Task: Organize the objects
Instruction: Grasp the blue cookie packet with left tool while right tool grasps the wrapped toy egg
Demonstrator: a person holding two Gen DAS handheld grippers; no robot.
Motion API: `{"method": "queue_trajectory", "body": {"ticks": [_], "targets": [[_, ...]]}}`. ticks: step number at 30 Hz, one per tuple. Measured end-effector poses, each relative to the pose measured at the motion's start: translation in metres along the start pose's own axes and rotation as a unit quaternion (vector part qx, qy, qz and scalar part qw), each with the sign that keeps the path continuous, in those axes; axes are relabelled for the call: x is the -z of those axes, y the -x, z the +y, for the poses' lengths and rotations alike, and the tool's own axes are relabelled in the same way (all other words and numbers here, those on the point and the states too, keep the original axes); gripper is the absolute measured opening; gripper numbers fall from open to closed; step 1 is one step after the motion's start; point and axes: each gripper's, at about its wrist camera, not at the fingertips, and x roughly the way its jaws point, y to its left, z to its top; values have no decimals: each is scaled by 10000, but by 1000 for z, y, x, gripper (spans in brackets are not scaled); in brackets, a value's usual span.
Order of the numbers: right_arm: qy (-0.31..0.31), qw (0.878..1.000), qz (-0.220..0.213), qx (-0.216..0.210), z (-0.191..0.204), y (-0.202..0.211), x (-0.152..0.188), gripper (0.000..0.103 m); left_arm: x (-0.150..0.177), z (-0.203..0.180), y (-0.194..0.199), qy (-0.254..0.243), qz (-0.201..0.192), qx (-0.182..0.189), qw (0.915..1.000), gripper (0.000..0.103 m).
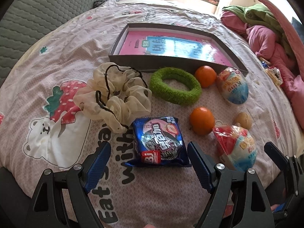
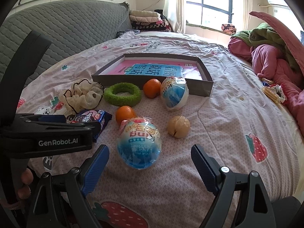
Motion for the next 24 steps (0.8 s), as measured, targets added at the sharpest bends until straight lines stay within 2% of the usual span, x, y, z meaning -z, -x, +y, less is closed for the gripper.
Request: {"method": "queue_trajectory", "body": {"ticks": [9, 11, 13, 15, 22, 24], "targets": [[15, 10000, 55, -50, 3, -13, -2, 85, -3, -1, -15, 127, 157, -1, 9998, 83], [-8, 9999, 62, -85, 3, -16, -2, 82, -3, 0, -19, 163, 228, 21, 9996, 83], [1, 10000, 59, -72, 2, -18, -2, 73, -4, 1, -23, 222, 243, 26, 9995, 83], [-5, 10000, 45, -79, 2, -20, -2, 68, -5, 3, -25, 263, 239, 25, 9994, 83], [89, 9998, 66, -156, 6, -25, -2, 55, -7, 2, -31, 297, 211, -54, 9993, 83], [156, 9997, 47, -169, 8, -26, -2, 54, -8, 1, -31, 276, 214, -79, 9994, 83]]}}
